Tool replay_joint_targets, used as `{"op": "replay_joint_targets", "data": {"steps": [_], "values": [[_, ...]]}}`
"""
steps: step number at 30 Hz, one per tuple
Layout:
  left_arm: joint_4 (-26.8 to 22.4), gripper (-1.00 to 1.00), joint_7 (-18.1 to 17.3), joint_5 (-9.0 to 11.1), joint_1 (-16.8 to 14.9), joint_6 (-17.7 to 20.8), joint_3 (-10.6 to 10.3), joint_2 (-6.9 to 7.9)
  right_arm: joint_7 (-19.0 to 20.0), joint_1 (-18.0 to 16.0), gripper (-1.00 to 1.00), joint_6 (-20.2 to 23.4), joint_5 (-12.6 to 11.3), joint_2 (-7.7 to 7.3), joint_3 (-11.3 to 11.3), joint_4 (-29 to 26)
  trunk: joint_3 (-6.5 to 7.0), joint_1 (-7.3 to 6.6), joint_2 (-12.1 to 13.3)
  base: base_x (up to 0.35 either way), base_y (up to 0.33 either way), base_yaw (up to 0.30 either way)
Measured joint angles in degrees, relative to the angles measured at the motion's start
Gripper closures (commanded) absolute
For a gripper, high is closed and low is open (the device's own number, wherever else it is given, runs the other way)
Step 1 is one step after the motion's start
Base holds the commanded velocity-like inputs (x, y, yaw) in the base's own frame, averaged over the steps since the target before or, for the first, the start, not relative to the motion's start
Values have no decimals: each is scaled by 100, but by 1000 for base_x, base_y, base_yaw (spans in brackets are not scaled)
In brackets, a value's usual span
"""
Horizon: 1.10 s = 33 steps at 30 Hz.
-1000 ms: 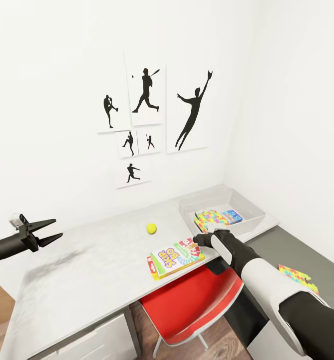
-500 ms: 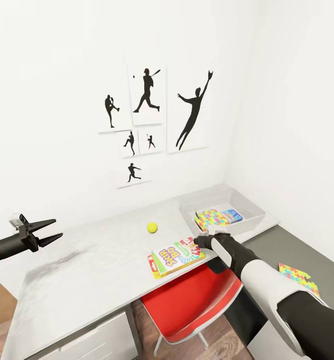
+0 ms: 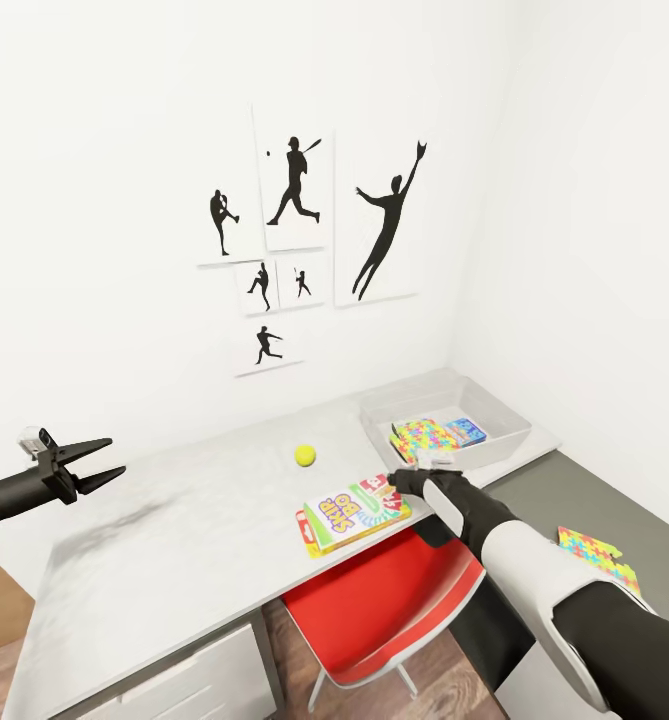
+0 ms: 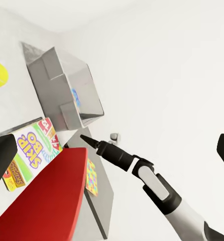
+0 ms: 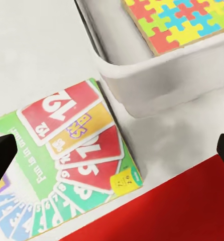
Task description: Put all the toys in the child's room - the three board games (two on the bed and one on the table), the two jigsaw puzzles on the table, and the tennis ball on the table - inside the toy box on the table in the child's room.
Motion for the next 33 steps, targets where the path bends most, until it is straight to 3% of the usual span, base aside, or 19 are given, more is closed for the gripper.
{"op": "replay_joint_targets", "data": {"steps": [4, 10, 33], "values": [[0, -100, 0, 0, -1, 0, 0, 0, -1, 0, -100, -59, 1, 117, 4, 241, 0, 0, 0, 0, 0, 0], [0, -100, 0, 0, 0, 0, 0, 0, 3, -1, -100, -63, 8, 181, 4, 516, 0, 0, 0, 0, 0, 0], [-1, -100, -1, -2, 0, 0, 0, 0, 28, -1, -100, -69, 12, 197, 3, 615, 0, -1, 0, 8, 16, 0]]}}
